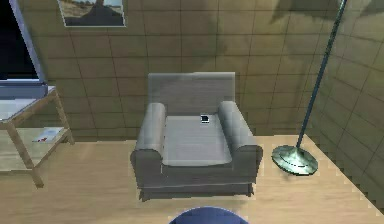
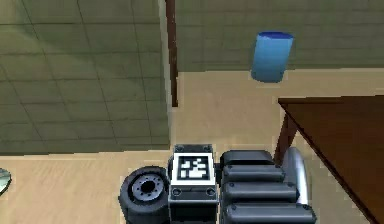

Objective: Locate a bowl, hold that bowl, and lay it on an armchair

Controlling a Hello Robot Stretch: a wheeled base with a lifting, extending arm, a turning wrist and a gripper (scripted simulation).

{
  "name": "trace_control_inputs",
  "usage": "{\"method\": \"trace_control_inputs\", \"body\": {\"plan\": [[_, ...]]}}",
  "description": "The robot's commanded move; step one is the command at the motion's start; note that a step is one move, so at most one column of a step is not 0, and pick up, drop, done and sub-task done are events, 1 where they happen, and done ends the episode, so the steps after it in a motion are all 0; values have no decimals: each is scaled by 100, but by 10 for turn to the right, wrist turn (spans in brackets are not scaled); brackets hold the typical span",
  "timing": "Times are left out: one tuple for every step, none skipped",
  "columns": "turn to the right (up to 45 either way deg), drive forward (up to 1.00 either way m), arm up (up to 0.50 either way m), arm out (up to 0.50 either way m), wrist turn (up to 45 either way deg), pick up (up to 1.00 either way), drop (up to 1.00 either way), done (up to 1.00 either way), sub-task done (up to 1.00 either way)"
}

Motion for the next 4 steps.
{"method": "trace_control_inputs", "body": {"plan": [[60, 0, 0, 0, 0, 0, 0, 0, 0], [0, 20, 0, 0, 0, 0, 0, 0, 0], [360, 0, 0, 0, 0, 0, 0, 0, 0], [0, 50, 0, 0, 0, 0, 0, 0, 0]]}}
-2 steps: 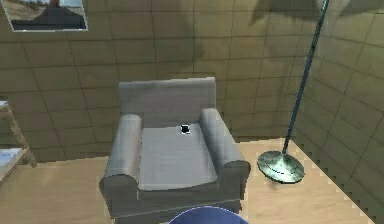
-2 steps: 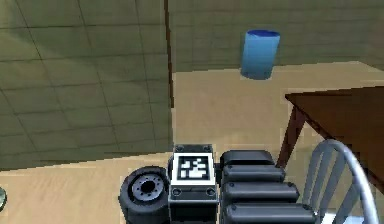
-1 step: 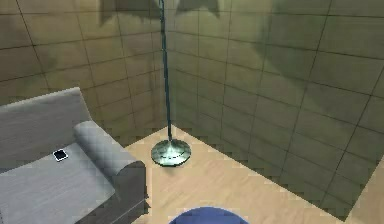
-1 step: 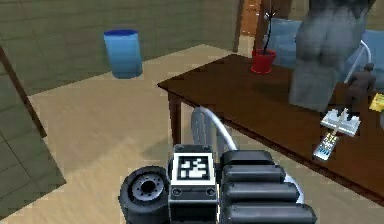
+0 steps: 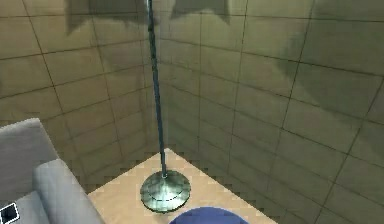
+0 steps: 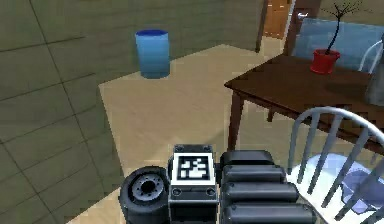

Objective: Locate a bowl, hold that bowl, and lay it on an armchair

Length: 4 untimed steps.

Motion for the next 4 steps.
{"method": "trace_control_inputs", "body": {"plan": [[450, 0, 0, 0, 0, 0, 0, 0, 0], [450, 0, 0, 0, 0, 0, 0, 0, 0], [450, 0, 0, 0, 0, 0, 0, 0, 0], [300, 0, 0, 0, 0, 0, 0, 0, 0]]}}
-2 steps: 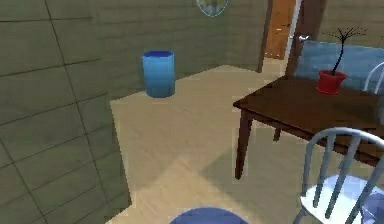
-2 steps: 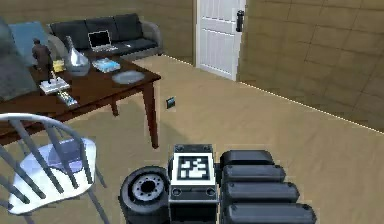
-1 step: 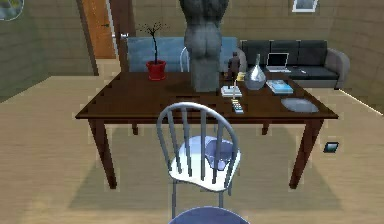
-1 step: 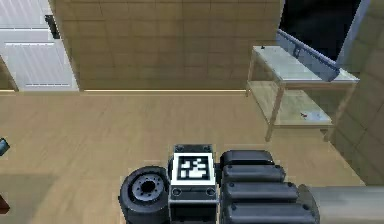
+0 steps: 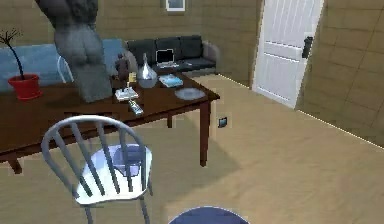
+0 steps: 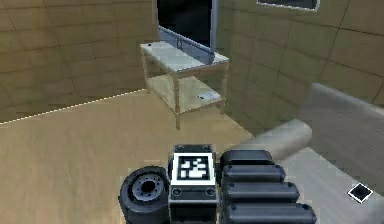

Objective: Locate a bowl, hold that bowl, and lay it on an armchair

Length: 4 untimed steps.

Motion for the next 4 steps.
{"method": "trace_control_inputs", "body": {"plan": [[-450, 0, 0, 0, 0, 0, 0, 0, 0], [-450, 0, 0, 0, 0, 0, 0, 0, 0], [-450, 0, 0, 0, 0, 0, 0, 0, 0], [-330, 0, 0, 0, 0, 0, 0, 0, 0]]}}
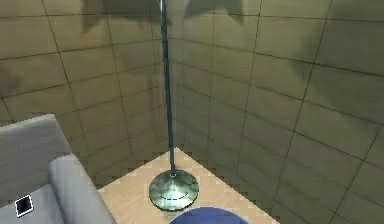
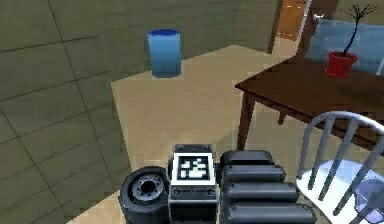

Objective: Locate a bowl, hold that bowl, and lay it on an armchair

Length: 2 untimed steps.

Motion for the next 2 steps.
{"method": "trace_control_inputs", "body": {"plan": [[450, 0, 0, 0, 0, 0, 0, 0, 0], [450, 0, 0, 0, 0, 0, 0, 0, 0]]}}
